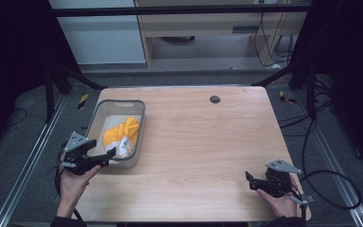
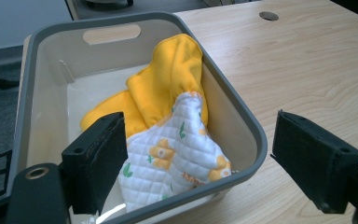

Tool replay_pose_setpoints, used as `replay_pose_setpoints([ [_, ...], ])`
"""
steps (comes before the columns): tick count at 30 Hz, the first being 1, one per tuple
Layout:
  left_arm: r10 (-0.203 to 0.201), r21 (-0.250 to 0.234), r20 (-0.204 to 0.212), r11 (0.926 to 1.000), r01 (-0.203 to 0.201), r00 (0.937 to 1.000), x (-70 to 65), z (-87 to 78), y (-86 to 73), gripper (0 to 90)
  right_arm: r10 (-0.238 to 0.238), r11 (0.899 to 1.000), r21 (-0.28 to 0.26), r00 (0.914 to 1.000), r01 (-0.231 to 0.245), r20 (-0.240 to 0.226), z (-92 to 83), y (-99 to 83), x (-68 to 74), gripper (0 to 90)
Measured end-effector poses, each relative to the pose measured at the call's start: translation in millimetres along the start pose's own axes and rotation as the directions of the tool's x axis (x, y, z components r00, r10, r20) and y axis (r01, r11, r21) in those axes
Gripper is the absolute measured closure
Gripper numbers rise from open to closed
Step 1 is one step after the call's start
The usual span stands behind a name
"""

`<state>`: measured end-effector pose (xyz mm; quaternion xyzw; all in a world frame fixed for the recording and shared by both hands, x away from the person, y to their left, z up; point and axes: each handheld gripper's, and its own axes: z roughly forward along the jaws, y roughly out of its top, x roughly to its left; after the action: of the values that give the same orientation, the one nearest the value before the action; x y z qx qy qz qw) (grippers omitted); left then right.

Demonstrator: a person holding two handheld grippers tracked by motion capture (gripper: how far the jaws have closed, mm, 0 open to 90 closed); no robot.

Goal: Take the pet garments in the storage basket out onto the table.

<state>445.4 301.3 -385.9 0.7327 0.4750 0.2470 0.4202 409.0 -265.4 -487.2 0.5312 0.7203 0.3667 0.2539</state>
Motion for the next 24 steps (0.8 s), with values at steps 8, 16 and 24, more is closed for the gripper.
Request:
replay_pose_setpoints([
  [8,-0.005,-0.004,0.0,1.0,0.005,1.0,2.0,8.5,16.5,17.2,-0.004,1.0,-0.001,1.0,0.004,-0.004,0.1,-0.1,1.1,9.5],
  [16,0.014,0.013,-0.01,0.9998,-0.014,0.9999,2.4,17.4,31.5,17.2,-0.002,1.0,0.0,1.0,0.002,-0.001,0.3,0.0,0.8,9.5],
  [24,0.009,0.036,-0.025,0.9993,-0.008,0.9996,6.3,26.2,37.0,17.6,-0.003,1.0,0.002,1.0,0.003,-0.005,0.4,-0.1,1.0,9.5],
])
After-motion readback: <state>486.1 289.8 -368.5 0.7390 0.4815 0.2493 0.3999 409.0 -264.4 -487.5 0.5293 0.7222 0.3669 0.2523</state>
